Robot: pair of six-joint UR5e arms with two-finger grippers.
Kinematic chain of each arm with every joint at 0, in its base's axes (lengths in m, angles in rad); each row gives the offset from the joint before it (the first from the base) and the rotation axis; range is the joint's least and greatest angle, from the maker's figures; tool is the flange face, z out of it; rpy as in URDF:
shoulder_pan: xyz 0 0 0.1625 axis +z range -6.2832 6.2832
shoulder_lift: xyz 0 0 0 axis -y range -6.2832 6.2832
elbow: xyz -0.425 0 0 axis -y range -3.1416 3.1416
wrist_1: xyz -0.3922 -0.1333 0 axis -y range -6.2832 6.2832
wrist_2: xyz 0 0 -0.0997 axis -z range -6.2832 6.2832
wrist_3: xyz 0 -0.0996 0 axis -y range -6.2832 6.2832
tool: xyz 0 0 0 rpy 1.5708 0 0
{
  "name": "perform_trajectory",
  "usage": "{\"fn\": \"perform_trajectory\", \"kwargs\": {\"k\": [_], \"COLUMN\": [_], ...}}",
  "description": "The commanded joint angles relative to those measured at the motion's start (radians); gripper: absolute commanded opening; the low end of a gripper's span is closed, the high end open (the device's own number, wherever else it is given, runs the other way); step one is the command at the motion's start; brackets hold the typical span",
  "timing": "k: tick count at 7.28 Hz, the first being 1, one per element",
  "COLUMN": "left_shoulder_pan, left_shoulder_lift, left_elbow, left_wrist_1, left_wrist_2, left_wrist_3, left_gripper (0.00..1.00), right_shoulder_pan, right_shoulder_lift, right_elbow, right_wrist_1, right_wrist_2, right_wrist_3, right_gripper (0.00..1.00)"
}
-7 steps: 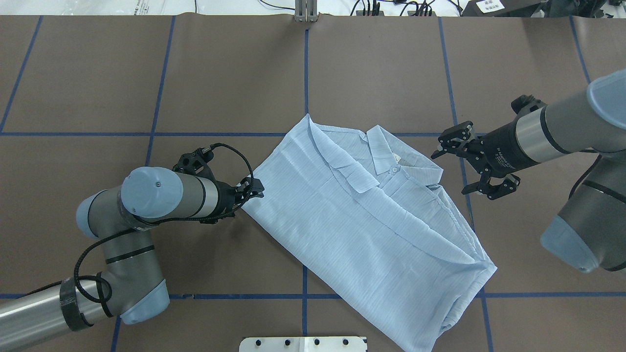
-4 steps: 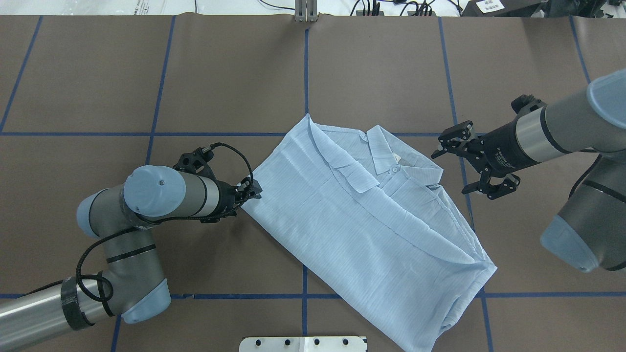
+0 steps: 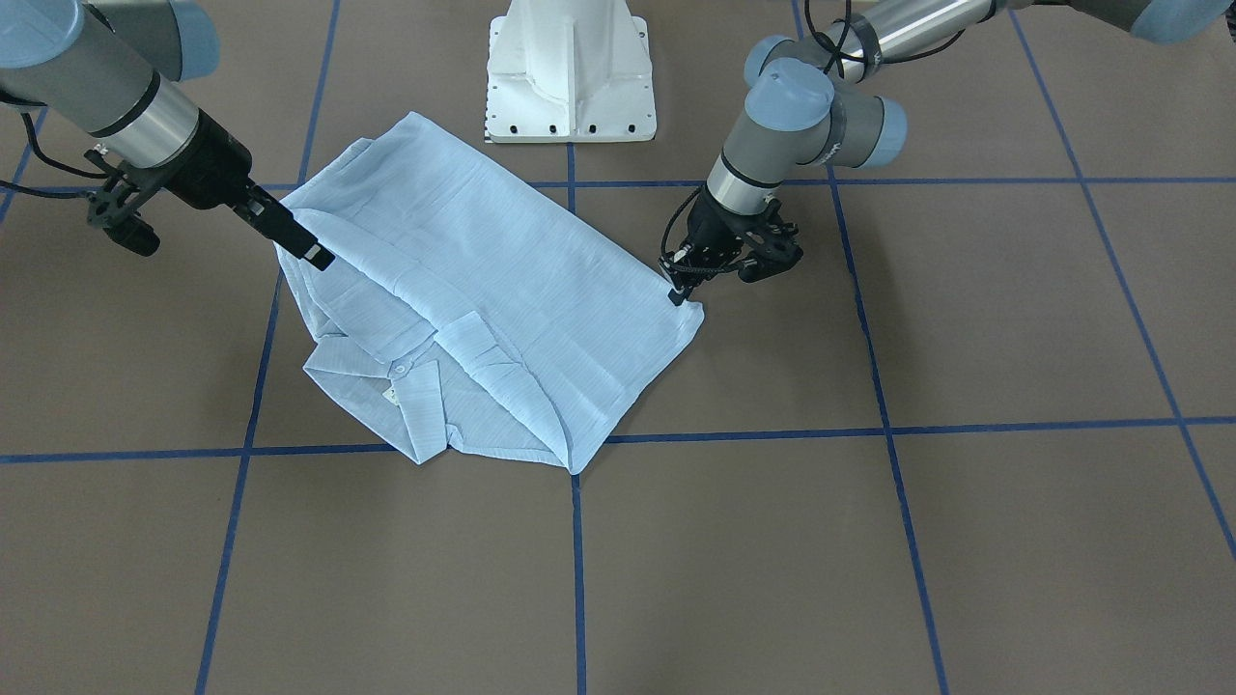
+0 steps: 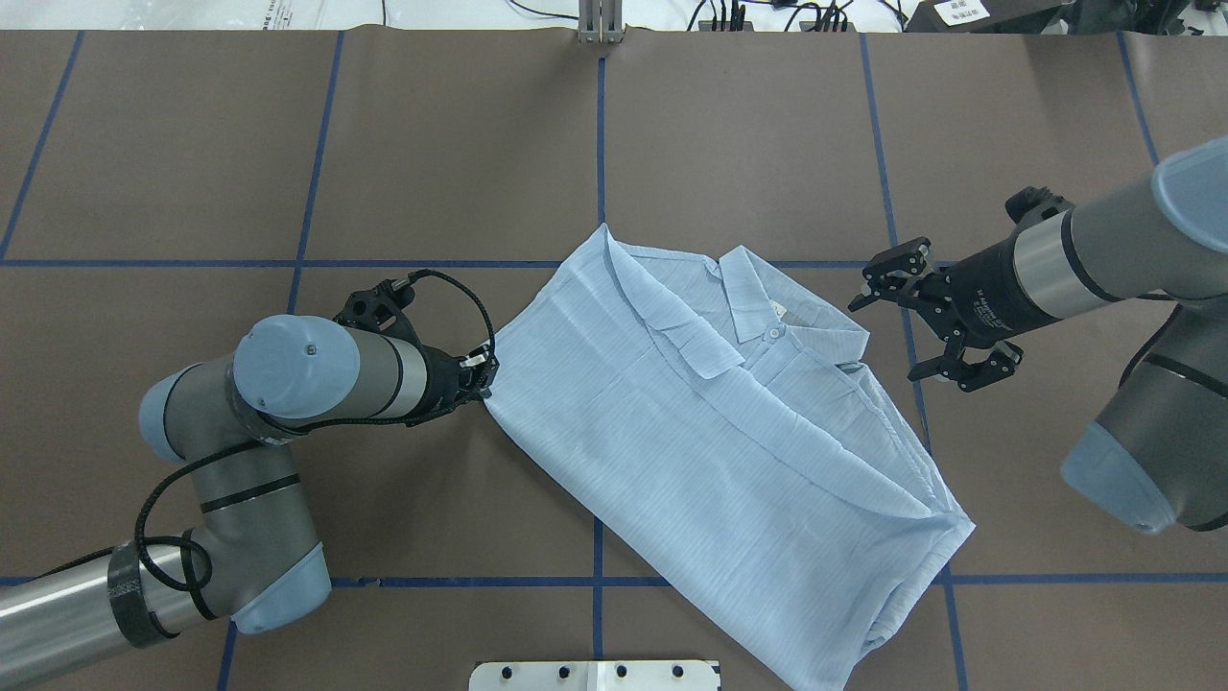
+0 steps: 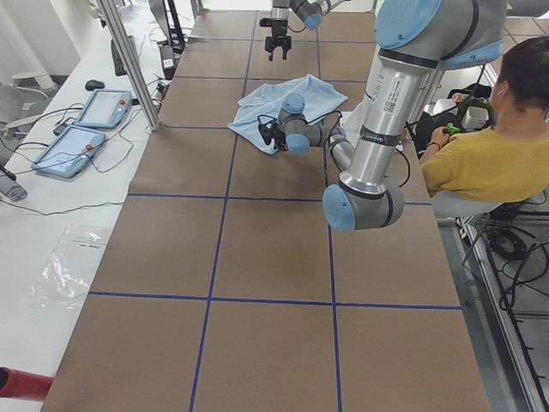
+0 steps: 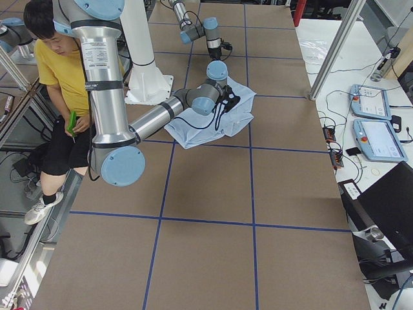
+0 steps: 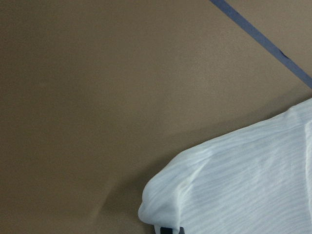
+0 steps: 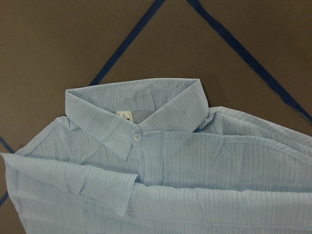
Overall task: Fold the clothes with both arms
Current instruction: 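Grasp the shirt edge with the left gripper and drag it farther from the robot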
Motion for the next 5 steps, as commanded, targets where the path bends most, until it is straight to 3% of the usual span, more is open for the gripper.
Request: {"fn": "perform_trajectory", "kwargs": {"k": [1,3,5], "left_shoulder_pan": [-0.074,-0.209,-0.269], "left_shoulder_lift": [-0.029,-0.188,-0.349], "left_elbow": [0.033,0.239,0.521], "left_wrist_1": [-0.003,-0.019,-0.164], "left_wrist_2": [0.002,-0.001,0.001], "left_wrist_3": [0.085,0.178,0.200], "left_gripper": [0.00,0.00,0.00], "right_shoulder_pan": [0.001,-0.002,-0.017], "right_shoulder_lift": [-0.003,0.000,0.008], "right_elbow": [0.000,-0.006,-0.011], "right_wrist_1": [0.000,0.000,0.000], "right_wrist_2": [0.000,-0.003,-0.043], "right_wrist_3": [0.000,0.000,-0.001], "right_gripper": [1.00,1.00,1.00]}}
